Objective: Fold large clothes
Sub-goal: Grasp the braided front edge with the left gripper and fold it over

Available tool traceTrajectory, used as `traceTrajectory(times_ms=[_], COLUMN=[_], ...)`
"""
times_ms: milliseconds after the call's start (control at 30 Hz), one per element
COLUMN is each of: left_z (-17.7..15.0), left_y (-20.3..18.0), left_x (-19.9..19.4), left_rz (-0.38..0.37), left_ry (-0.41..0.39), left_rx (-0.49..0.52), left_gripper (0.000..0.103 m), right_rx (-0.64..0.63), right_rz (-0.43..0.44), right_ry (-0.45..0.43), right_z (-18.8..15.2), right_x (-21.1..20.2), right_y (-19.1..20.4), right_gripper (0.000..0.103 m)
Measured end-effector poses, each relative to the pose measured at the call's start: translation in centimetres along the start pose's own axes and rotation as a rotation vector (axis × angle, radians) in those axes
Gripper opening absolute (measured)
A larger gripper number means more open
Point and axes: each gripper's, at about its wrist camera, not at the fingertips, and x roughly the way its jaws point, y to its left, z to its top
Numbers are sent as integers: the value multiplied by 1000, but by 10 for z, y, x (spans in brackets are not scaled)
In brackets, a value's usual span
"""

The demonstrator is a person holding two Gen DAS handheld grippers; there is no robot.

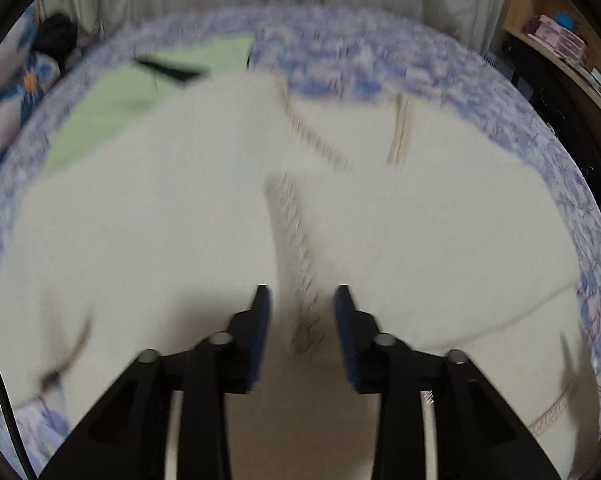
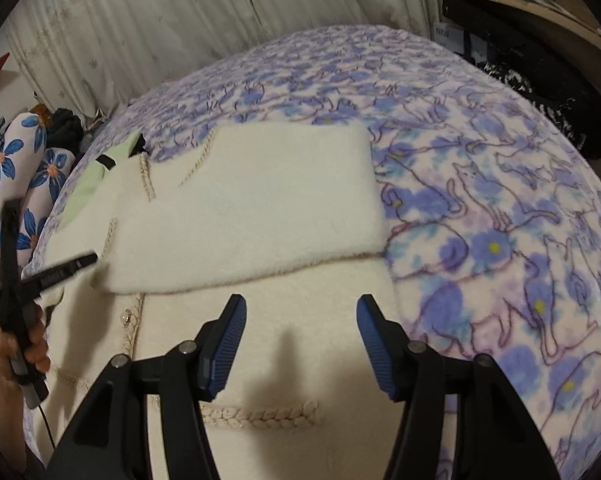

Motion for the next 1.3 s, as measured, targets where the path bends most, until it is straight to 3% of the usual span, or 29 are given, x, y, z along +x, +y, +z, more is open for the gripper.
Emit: traceTrajectory(times_ms=[67, 233, 367, 400, 467, 567, 667, 700, 733, 800, 867, 967, 1100, 1200, 1300], left_z=[0, 16, 32, 36, 41, 47, 57, 61, 66, 74, 81, 83, 78, 75, 68], left_y=[12, 26, 19, 15, 5, -7, -10, -11, -11, -12, -11, -11, -13, -8, -6], left_x=[5, 9, 25, 31, 40, 51, 56, 57, 56, 53, 54, 74, 67, 47, 20], left_rz=[-19, -76, -84, -83, -75, -1, 28, 27, 27, 30, 45, 65, 85, 91, 94], left_ry=[17, -15, -6, 7, 15, 13, 22, 24, 15, -30, -75, -42, -46, -41, -98], left_rx=[-49, -112, -85, -72, -50, -11, -2, -7, -10, -14, -19, -39, -21, -29, -54], left_gripper=[63, 63, 63, 61, 34, 19, 13, 12, 12, 11, 12, 13, 14, 18, 22], right_rx=[15, 47, 65, 74, 80, 113, 179, 179, 157, 148, 152, 134, 148, 56, 38], right_rz=[16, 36, 13, 12, 1, -34, 14, 15, 17, 11, -10, -79, -103, -208, -141], right_ry=[8, -2, 20, 34, 61, 131, 185, 167, 142, 55, 19, 73, 73, 26, -20], right_z=[7, 45, 84, 93, 110, 127, 126, 127, 130, 135, 133, 125, 128, 126, 117], right_x=[3, 13, 42, 53, 76, 120, 149, 151, 148, 134, 134, 154, 138, 109, 83], right_y=[-3, -18, -33, -37, -45, -63, -77, -78, -74, -71, -70, -69, -66, -51, -33], right_gripper=[62, 69, 71, 71, 71, 71, 68, 60, 32, 21, 20, 28, 33, 33, 33])
